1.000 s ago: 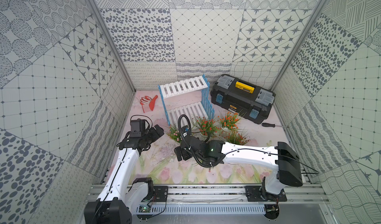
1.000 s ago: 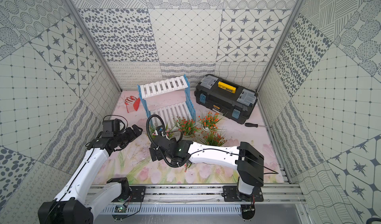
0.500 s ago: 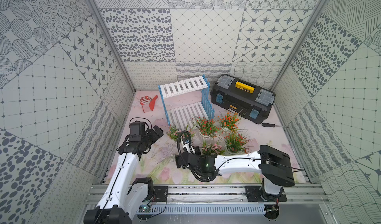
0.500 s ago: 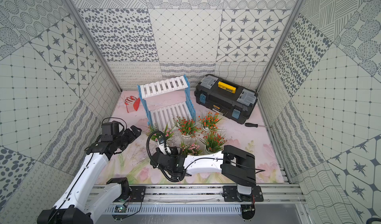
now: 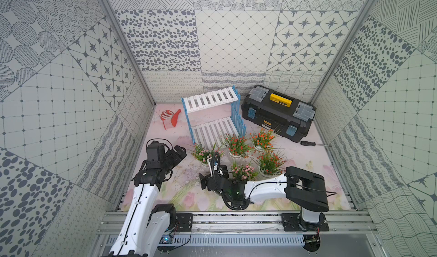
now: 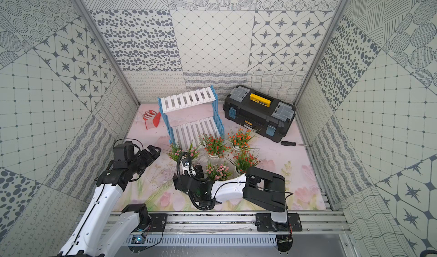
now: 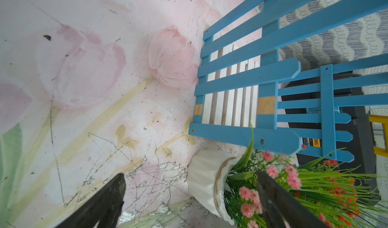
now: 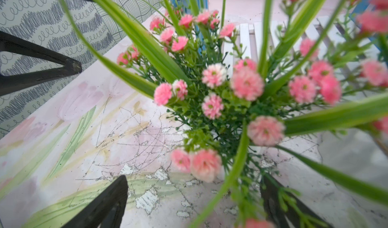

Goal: Place the baby's breath potted plants on the rack by color
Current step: Pick up the baby's breath potted plant from the center of the board.

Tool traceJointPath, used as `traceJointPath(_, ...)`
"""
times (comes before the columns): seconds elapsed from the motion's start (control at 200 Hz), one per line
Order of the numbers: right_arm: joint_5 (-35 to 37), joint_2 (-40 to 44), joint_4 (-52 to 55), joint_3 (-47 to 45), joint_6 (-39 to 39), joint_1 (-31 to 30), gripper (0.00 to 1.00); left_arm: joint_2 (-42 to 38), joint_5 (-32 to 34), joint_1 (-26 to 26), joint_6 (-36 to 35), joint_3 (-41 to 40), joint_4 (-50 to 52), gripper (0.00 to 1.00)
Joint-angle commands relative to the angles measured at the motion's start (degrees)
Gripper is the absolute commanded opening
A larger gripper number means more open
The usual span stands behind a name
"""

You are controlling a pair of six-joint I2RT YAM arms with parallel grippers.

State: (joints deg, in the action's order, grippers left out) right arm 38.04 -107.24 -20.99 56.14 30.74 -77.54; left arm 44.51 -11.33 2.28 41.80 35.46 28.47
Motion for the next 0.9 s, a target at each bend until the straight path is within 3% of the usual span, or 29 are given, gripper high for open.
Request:
traceJointPath(0.0,1.21,-1.86,-4.35,0.94,-1.62,0.85,0.98,-0.84,0.66,0.13,0.69,0.39,-2.25,0.97)
traceJointPath(0.895,0.05,-10.85,-14.68,3.84,-6.5,5.64,0.98,-3.0,-1.15,0.2,0.17,-0.63,-4.21,0.97)
